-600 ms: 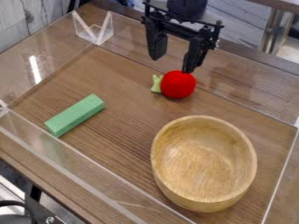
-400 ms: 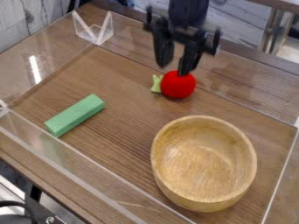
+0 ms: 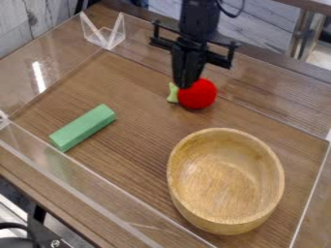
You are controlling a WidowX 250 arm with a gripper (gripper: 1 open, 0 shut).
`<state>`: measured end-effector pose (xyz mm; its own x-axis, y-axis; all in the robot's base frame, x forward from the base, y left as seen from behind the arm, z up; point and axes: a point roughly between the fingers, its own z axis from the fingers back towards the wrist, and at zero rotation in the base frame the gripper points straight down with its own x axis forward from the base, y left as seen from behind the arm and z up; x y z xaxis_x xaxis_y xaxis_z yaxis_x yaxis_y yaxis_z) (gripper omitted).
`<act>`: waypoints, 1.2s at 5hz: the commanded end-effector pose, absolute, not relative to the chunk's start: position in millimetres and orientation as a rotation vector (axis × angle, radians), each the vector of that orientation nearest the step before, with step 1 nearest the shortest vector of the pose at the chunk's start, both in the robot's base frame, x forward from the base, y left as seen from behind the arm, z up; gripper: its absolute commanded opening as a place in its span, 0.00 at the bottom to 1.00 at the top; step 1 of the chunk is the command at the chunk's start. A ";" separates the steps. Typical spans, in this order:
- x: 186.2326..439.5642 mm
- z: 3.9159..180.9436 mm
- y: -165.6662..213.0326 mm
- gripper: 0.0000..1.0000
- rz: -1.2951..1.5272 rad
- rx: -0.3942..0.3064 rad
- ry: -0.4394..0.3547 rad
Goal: Move the red fruit to the left
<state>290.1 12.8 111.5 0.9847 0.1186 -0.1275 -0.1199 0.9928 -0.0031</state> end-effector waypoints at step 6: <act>317.2 120.9 59.5 1.00 0.102 -0.030 0.055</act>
